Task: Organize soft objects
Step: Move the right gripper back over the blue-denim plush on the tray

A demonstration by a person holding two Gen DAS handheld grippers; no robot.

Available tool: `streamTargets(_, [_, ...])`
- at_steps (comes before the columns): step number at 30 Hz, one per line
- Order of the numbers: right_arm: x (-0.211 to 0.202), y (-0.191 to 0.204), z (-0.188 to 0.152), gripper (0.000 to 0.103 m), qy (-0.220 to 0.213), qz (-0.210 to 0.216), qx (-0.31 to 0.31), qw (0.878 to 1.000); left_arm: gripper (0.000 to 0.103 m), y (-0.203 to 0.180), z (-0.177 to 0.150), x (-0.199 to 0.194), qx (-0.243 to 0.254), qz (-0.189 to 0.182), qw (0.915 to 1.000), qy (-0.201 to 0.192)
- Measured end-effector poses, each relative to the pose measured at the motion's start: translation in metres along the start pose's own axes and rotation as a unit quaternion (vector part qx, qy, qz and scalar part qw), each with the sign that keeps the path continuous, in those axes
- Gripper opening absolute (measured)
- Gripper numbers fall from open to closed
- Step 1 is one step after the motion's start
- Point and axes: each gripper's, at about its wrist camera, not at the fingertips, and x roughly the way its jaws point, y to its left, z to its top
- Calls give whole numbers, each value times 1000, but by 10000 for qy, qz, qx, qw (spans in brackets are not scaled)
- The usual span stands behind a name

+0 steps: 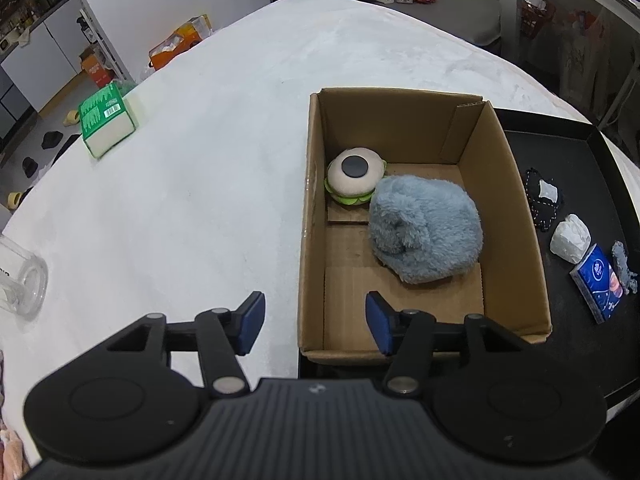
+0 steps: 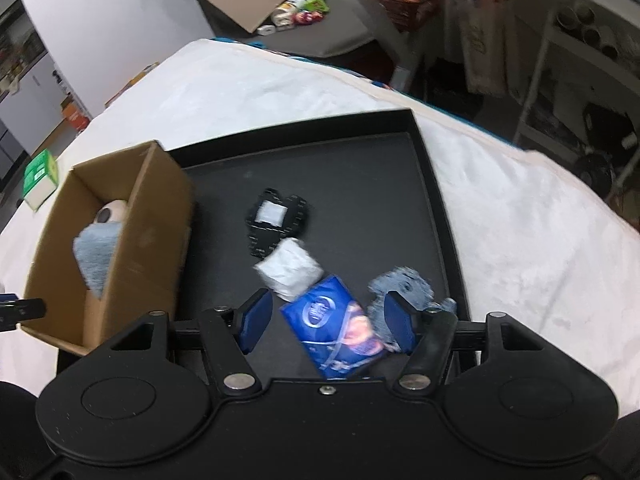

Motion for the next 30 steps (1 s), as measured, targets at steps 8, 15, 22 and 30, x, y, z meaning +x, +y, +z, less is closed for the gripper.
streamTargets(8, [14, -27, -7, 58, 137, -104, 232, 9996, 55, -11, 4, 2, 187, 48, 9998, 36])
streamTargets(15, [28, -40, -8, 58, 265, -181, 305, 9990, 55, -28, 5, 6, 611, 206, 9979, 105])
streamTargets(22, [38, -49, -8, 52, 387, -188, 450, 9981, 60, -40, 6, 9, 874, 366, 9953, 177])
streamTargets(30, [47, -51, -11, 51, 516, -125, 499, 9973, 60, -40, 7, 9, 855, 378, 9954, 205])
